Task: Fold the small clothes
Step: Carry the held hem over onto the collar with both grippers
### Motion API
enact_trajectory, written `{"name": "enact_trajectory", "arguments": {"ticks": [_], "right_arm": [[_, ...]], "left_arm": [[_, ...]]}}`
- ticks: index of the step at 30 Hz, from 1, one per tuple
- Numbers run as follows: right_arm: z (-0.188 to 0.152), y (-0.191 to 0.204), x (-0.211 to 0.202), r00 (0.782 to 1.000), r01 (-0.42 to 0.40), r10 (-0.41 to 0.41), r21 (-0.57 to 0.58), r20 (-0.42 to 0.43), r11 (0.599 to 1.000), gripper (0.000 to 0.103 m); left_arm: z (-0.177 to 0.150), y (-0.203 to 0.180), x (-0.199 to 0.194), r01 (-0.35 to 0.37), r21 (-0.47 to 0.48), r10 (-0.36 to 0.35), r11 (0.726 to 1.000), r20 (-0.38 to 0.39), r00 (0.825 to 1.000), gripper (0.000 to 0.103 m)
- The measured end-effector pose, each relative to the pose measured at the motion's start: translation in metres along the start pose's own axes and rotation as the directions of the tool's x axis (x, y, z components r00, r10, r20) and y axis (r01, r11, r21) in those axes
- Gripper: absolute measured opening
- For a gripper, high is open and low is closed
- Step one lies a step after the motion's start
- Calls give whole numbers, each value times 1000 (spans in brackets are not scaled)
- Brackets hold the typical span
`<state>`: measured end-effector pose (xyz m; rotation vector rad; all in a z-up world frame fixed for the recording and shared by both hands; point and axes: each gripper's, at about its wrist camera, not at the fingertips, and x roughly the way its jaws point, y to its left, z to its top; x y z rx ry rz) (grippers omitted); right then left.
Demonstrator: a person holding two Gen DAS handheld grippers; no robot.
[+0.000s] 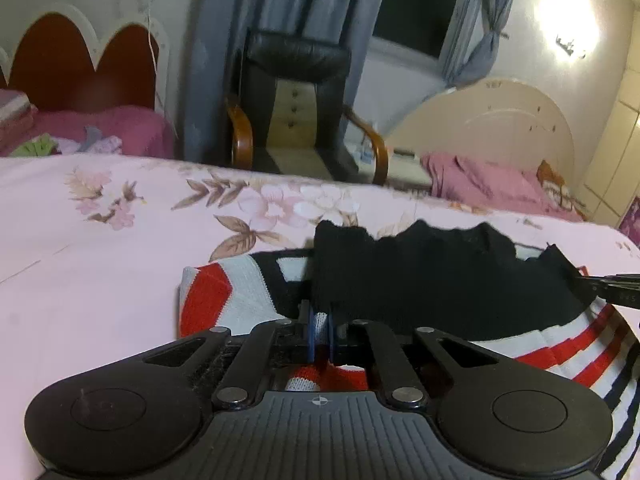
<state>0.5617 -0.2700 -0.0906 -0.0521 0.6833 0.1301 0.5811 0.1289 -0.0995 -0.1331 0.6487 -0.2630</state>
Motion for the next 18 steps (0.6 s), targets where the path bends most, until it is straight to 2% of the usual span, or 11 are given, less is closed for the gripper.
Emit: {"name": "enact_trajectory", "arguments": {"ticks": [4,6,7,9,11,12,15,17,18], "right_arm": [[7,5,-10,998,3,-1,-29,69,1000,10],[12,6,-16,994,-4,7,-34,111,999,10],[14,6,-15,993,-3,7,-35,119,999,10],[15,6,-7,994,16,-11,-45,109,999,9],[11,5,10,997,56,-54,-51,53,997,9],[7,3,19,997,77,-76,-47,19,996,10],[1,0,27,996,82,-82,-24,18,996,11],[7,0,28,997,79,-79,-15,-12,997,15],[13,0,25,996,83,-83,-6,-33,997,28]], "left_arm": [[-10,6,-19,1,-35,3,999,118,993,6],[-15,10,-26,-15,-67,25,998,143,989,6],[-17,13,-25,-26,-78,36,997,136,990,6],[-19,20,-9,-44,-111,53,993,73,996,6],[-15,22,0,-52,-131,59,990,46,997,6],[-13,22,1,-59,-124,65,991,39,997,6],[-15,15,3,-76,-72,78,995,36,996,6],[-15,21,0,-56,-90,60,994,34,998,14],[-13,28,-4,-41,-137,46,990,32,998,34]]}}
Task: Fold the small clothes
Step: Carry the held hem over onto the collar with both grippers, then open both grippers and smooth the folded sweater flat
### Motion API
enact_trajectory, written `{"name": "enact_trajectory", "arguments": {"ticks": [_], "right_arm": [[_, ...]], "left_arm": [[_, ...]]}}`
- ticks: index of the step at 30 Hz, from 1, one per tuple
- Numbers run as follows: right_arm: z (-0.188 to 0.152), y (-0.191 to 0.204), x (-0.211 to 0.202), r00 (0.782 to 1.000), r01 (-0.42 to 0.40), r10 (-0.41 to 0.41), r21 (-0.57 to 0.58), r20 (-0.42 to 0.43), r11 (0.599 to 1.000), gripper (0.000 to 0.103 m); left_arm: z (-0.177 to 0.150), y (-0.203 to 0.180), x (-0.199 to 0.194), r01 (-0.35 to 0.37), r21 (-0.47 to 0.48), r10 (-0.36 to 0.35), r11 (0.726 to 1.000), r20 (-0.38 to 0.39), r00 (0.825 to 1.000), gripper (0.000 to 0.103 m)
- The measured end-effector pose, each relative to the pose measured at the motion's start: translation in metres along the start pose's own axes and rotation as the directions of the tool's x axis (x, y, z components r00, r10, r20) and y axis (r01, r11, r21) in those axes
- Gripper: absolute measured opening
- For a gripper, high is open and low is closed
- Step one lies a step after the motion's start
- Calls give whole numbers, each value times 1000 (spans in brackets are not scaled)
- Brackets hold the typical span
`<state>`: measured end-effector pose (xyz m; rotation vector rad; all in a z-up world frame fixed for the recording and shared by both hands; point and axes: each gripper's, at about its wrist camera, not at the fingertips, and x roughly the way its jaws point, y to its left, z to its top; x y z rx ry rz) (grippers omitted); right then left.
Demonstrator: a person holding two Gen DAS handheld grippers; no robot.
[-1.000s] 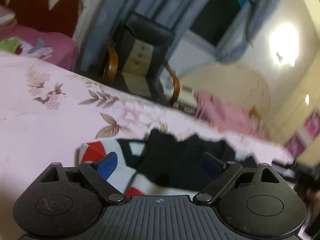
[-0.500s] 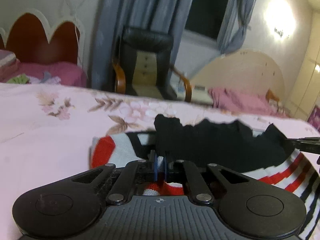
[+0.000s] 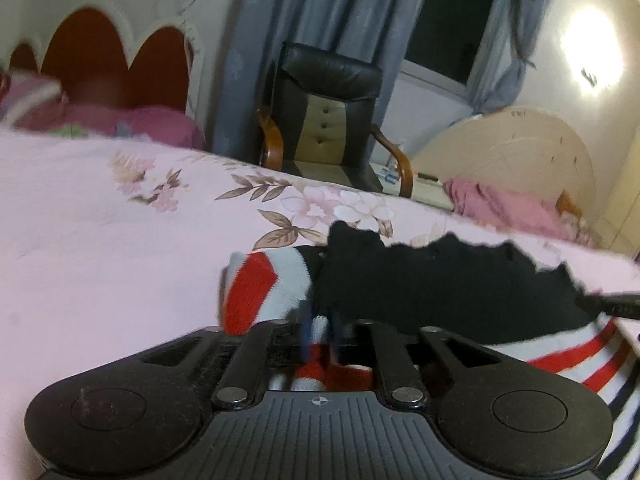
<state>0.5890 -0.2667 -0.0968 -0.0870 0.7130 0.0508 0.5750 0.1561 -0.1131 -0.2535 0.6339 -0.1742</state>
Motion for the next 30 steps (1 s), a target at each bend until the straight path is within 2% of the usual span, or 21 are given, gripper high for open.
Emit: {"name": "enact_trajectory", "arguments": {"ticks": [1,2,3,4,5,6,7,9,11,13,15,16,18,19,20,22,25,27,30], "right_arm": [[5,1,-6,1000,18,-18,9,-3,1000,52],[8,4,-18,999,36,-36,12,31,999,64],[8,10,-35,995,21,-22,4,99,1000,74],[6,18,-50,989,-39,41,-18,145,999,66],[4,26,-55,984,-97,101,-40,143,995,61],[3,40,-57,981,-149,157,-71,118,986,44],[2,55,-55,979,-171,180,-102,91,980,35],[-1,84,-47,977,-197,206,-142,51,970,35],[-4,101,-37,973,-223,228,-131,24,966,41],[-11,110,-27,978,-206,205,-174,-22,963,59],[-19,101,-32,984,-174,180,-237,4,956,65],[-22,90,-35,986,-162,167,-242,1,957,65],[-28,53,-43,991,-133,135,-195,-3,972,64],[-32,31,-46,994,-107,108,-158,-4,982,58],[-38,12,-49,998,-59,59,-140,-2,988,56],[-47,-13,-56,996,-88,88,-63,3,994,53],[-42,-1,-69,999,-42,43,-31,21,999,49],[-39,14,-90,991,-91,91,-6,94,996,49],[-45,47,-103,982,-150,156,-65,104,987,48]], "left_arm": [[3,6,-10,18,-64,-17,998,17,1000,58],[5,6,-21,25,-93,-20,995,57,998,66],[8,-2,-33,29,-74,-21,997,102,995,71],[10,-13,-38,44,-33,-40,998,113,993,71],[11,-30,-38,68,8,-68,998,97,993,71],[10,-49,-32,95,52,-99,994,65,993,71],[6,-70,-25,116,108,-120,987,30,992,71],[-4,-104,-11,122,200,-122,972,-12,992,71],[-16,-125,1,97,261,-92,960,-34,995,71],[-26,-125,12,28,309,-12,951,-53,999,71],[-31,-107,3,8,303,0,953,-24,1000,71],[-33,-89,-3,-19,281,22,959,-9,1000,71],[-34,-62,-17,1,252,-4,968,11,1000,71],[-34,-54,-21,3,257,-6,966,9,1000,71],[-34,-53,-24,-6,296,5,955,5,1000,71],[-36,-61,-22,-33,356,35,934,0,999,71],[-34,-76,-31,-63,335,61,940,15,998,71],[-37,-93,-49,-8,322,-6,947,44,999,71],[-54,-123,-62,32,350,-52,936,50,997,71]]}}
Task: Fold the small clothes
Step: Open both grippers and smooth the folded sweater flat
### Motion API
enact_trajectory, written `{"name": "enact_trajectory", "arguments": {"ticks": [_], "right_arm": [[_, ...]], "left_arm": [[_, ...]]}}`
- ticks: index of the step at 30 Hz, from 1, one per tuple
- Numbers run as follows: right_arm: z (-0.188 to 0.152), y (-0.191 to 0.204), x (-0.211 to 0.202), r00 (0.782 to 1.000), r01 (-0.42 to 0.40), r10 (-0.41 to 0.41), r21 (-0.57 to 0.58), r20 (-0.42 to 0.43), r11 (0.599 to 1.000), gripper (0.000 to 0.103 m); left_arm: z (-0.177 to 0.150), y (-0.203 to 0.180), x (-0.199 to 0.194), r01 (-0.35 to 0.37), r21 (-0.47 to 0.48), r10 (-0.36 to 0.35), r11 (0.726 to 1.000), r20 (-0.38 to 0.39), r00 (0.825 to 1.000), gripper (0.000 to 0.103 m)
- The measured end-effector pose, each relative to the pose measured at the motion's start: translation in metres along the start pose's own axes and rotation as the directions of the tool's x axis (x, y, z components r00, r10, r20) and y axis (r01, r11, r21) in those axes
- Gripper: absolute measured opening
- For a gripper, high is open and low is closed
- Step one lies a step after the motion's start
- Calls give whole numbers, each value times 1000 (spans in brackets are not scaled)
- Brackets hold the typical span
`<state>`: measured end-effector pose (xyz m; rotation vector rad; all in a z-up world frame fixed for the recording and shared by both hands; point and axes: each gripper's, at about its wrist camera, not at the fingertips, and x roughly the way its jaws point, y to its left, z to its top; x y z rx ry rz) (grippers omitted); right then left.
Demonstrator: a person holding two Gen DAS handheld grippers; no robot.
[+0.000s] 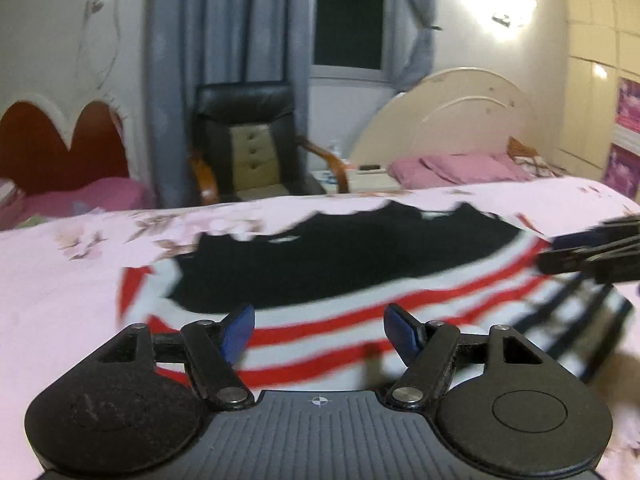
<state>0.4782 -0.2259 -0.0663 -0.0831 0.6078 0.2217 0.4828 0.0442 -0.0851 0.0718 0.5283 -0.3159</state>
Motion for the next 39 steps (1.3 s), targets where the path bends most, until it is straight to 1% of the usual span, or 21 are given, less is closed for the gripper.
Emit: {"name": "enact_trajectory", "arguments": {"ticks": [3,4,6,7,10,11,13,15,17,19,20,21,22,23,28,31,33,34,36,38,39], "right_arm": [[-10,24,1,998,-44,43,-19,-37,999,48],[-15,32,2,997,-49,47,-38,-57,998,48],[-28,44,7,995,-16,4,-120,-95,993,48],[-37,43,-2,996,-5,-8,-148,-87,989,48],[-51,32,-29,992,53,-71,-167,-101,984,48],[-55,23,-38,992,60,-75,-142,-106,988,48],[-58,2,-65,994,83,-86,-48,-67,995,48],[-61,-27,-86,994,106,-104,78,-34,991,48],[-65,-52,-91,993,119,-113,180,-46,976,49],[-68,-69,-87,996,84,-70,269,-63,959,48],[-69,-74,-82,996,67,-47,295,-73,953,46],[-71,-78,-79,997,50,-26,317,-79,947,32],[-70,-81,-76,996,34,-5,335,-85,942,14],[-72,-82,-77,996,27,5,348,-89,937,6],[-79,-77,-88,993,70,-42,267,-106,961,5],[-94,-73,-86,988,77,-43,232,-146,970,5],[-91,-70,-89,989,85,-55,220,-138,972,7],[-87,-69,-92,990,96,-69,232,-124,968,13],[-76,-61,-103,993,116,-109,210,-45,971,21],[-68,-49,-108,996,85,-86,164,0,983,21],[-64,-38,-104,998,67,-68,127,-1,990,20]], "left_arm": [[-9,-21,-1,55,-14,-56,998,-23,998,71],[-15,-29,1,60,14,-59,998,-46,997,71],[-26,-38,-2,37,74,-32,997,-67,997,72],[-31,-36,-8,32,87,-27,996,-61,998,75],[-43,-11,-32,-30,50,33,998,-62,998,75],[-45,-2,-38,-49,31,51,998,-60,997,75],[-49,12,-53,-81,-1,80,997,-52,995,75],[-54,23,-60,-91,-33,89,995,-57,994,75],[-59,25,-60,-97,-50,94,994,-69,993,75],[-59,21,-59,-112,-52,108,992,-78,991,75],[-59,19,-56,-120,-52,115,991,-86,990,75],[-62,18,-56,-126,-55,121,990,-90,989,75],[-62,19,-55,-129,-59,123,990,-92,988,75],[-64,19,-56,-129,-63,123,990,-93,988,75],[-66,24,-57,-129,-58,123,990,-103,987,75],[-68,23,-55,-132,-40,128,990,-105,986,75],[-63,20,-58,-144,-43,139,989,-106,985,75],[-60,17,-61,-139,-49,134,989,-89,987,75],[-54,7,-65,-99,-63,96,993,-52,994,75],[-48,-14,-60,-54,-36,53,998,-38,998,75],[-46,-25,-55,-35,-16,35,999,-43,998,75]]}}
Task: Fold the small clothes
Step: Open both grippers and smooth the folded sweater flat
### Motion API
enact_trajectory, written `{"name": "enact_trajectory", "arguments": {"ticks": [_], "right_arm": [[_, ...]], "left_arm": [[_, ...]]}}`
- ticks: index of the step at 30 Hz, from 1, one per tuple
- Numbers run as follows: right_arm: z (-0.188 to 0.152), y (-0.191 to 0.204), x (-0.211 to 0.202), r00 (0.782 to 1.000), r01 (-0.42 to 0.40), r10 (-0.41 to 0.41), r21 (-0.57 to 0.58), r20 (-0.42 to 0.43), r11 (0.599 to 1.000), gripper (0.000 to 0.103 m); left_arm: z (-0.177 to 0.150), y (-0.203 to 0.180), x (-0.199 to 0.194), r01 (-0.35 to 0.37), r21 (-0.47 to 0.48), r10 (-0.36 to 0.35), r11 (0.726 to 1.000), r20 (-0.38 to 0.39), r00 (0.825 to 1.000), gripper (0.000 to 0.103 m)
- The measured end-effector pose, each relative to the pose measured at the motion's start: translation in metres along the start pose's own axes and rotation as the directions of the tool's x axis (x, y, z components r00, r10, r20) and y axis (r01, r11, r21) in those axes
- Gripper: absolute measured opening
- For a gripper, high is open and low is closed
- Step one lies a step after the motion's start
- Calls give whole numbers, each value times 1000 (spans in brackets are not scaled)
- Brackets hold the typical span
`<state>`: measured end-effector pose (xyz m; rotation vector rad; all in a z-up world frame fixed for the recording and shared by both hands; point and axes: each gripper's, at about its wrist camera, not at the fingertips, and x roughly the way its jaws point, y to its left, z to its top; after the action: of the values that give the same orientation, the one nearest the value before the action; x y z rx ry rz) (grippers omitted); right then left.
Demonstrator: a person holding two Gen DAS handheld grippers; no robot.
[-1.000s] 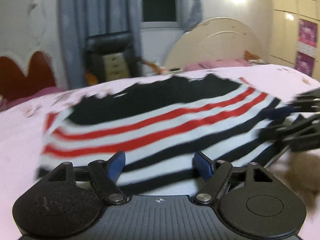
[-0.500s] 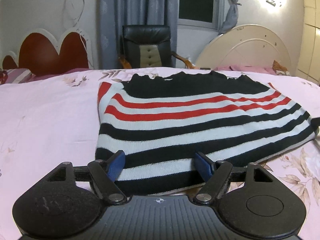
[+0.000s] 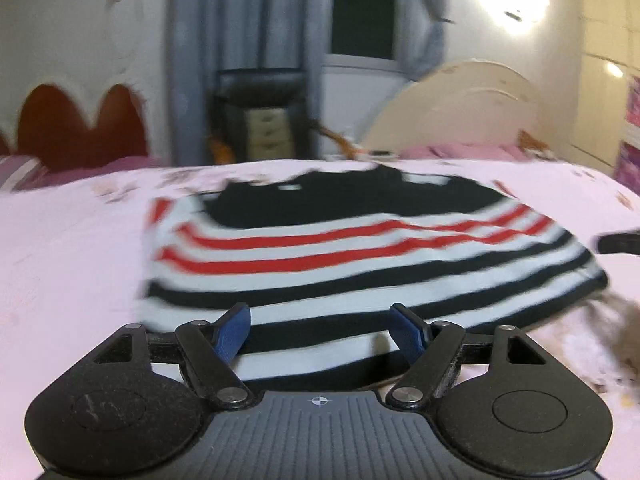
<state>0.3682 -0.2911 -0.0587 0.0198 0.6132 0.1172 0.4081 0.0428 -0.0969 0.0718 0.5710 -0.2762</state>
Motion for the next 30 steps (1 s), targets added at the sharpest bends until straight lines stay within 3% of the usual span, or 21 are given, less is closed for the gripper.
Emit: {"name": "enact_trajectory", "arguments": {"ticks": [4,8,12,15,19,30], "right_arm": [[-6,36,23,996,-68,63,-104,-56,992,19],[-21,43,38,995,-12,-6,-183,-102,983,20],[-24,14,30,993,71,-82,-122,-87,990,21],[-29,-1,25,994,44,-51,-80,-96,996,20],[-28,7,28,991,66,-79,-121,-105,990,22],[-28,1,31,993,66,-73,-74,-95,995,23]], "left_arm": [[-1,-33,22,19,49,-17,999,-30,999,75],[-8,-24,22,-2,46,4,999,-42,999,75],[-20,10,13,-11,14,11,1000,-42,999,75],[-24,24,8,7,-4,-7,1000,-40,999,75],[-23,17,12,-25,21,26,999,-46,999,75],[-25,15,12,-41,21,41,999,-40,998,76]]}}
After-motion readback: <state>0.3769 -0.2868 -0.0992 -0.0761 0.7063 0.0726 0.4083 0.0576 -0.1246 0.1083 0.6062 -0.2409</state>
